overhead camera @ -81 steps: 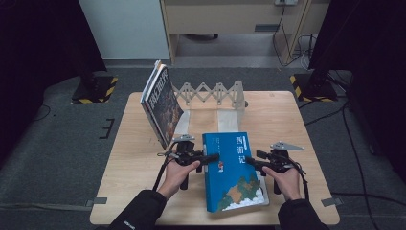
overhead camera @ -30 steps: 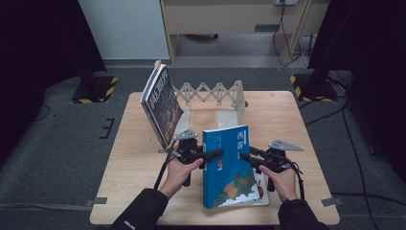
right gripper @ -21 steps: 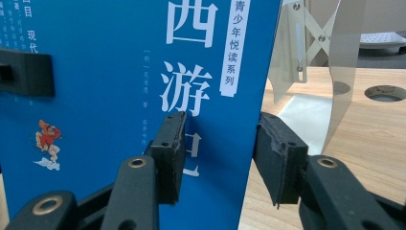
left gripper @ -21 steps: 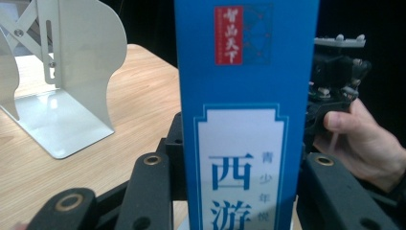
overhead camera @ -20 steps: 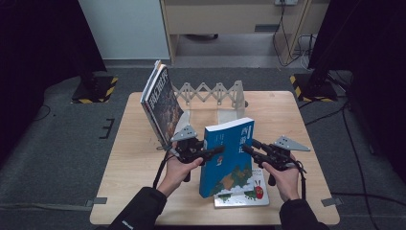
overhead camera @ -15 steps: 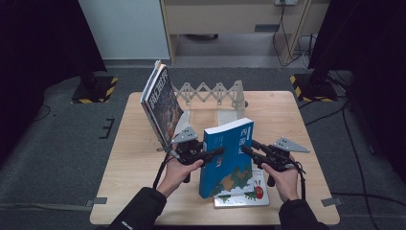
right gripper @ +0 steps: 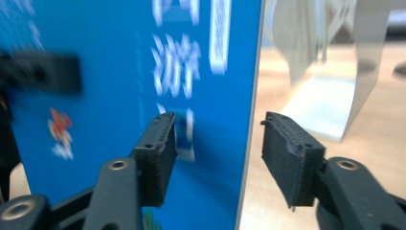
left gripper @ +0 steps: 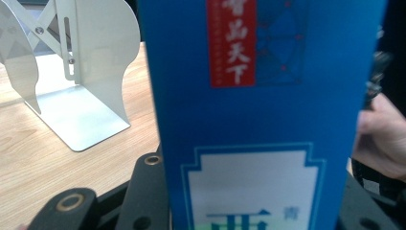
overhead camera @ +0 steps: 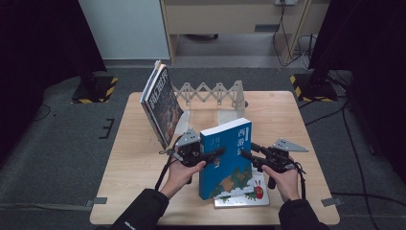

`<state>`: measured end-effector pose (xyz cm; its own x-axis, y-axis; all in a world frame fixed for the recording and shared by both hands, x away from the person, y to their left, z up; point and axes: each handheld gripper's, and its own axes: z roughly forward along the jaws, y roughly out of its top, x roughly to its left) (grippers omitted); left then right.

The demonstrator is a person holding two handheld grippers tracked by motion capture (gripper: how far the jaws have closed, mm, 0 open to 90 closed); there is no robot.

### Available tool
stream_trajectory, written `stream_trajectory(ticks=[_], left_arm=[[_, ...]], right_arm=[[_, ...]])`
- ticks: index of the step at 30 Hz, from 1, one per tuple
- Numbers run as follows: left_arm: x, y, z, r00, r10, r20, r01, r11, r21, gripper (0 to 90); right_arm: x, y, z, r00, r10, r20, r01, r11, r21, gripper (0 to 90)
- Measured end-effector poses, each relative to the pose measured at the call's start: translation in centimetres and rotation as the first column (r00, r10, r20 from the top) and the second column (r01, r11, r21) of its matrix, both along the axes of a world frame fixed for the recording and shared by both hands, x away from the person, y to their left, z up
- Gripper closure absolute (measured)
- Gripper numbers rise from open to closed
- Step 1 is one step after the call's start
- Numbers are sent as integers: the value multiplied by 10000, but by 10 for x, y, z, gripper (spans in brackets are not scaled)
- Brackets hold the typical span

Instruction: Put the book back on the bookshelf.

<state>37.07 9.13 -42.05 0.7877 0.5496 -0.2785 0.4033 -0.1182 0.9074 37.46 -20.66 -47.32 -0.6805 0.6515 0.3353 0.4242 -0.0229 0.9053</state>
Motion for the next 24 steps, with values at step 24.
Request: stream_trajectory(ticks=[24], left_arm=[[4, 0, -2, 9979, 252, -594, -261, 9996, -141, 601]], right_arm=[[-2, 6, -1, 9991, 410, 64, -408, 9986, -331, 532]])
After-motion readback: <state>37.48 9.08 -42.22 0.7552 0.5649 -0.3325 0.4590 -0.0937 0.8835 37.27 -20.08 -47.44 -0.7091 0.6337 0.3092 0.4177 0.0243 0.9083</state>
